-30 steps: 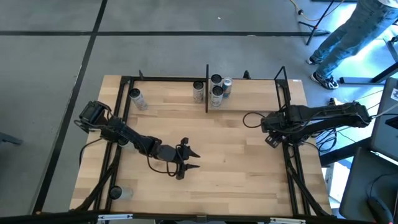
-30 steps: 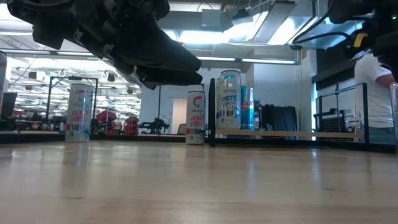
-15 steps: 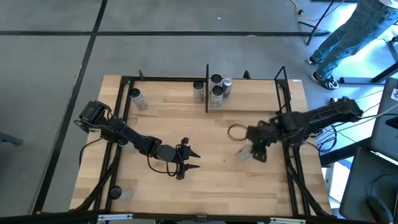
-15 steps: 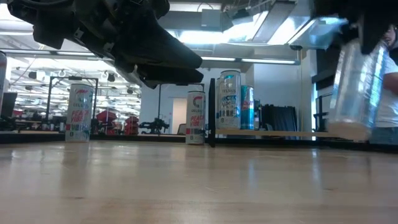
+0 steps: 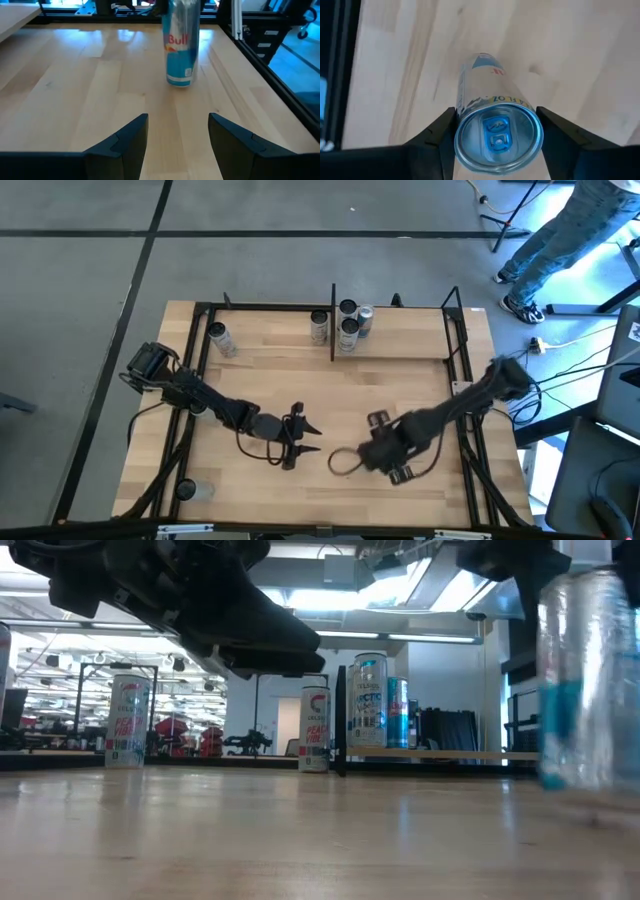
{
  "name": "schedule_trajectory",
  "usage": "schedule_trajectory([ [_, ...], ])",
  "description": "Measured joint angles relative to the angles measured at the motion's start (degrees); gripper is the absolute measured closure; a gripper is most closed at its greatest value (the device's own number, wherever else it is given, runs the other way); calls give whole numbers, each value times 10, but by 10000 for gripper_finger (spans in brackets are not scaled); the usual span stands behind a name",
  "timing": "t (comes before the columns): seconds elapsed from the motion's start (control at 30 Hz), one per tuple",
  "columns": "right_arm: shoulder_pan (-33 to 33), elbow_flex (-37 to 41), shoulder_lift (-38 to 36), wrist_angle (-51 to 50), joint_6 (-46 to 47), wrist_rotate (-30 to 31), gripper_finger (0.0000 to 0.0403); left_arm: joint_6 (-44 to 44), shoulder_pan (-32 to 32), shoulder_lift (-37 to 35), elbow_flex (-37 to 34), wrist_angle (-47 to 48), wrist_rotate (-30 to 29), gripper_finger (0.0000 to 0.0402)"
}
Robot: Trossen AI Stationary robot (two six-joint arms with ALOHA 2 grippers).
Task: Place canned beverage on shelf
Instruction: Put the blue soda can on the shelf aligned with the other blue soda can
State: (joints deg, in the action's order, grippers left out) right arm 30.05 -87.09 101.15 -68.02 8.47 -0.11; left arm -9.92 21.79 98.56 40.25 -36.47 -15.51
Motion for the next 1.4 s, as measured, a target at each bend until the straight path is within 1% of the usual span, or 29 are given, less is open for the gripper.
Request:
schedule_trajectory([
  [0.17,24,-72,70,-69,-31,38,203,0,4,0,0,0,1,208],
  [0.27,28,-90,84,-74,-41,43,203,0,4,0,0,0,1,208],
  [0.37,30,-91,85,-67,-42,45,200,0,4,0,0,0,2,208],
  [0.43,30,-91,85,-67,-38,45,180,0,4,0,0,2,2,208],
  [0.63,29,-89,88,-51,-36,62,96,0,4,0,0,2,2,208],
  [0.8,29,-89,83,-60,-40,63,56,0,4,0,0,1,2,208],
  [0.93,29,-89,66,-67,-30,72,42,0,4,0,0,-1,2,207],
  [1.07,29,-89,34,-70,-8,77,39,0,4,0,0,-1,0,207],
  [1.3,30,-89,-29,-89,74,78,38,0,4,0,0,-3,0,207],
  [1.4,38,-70,-55,-76,124,92,38,0,2,0,0,-15,-10,207],
])
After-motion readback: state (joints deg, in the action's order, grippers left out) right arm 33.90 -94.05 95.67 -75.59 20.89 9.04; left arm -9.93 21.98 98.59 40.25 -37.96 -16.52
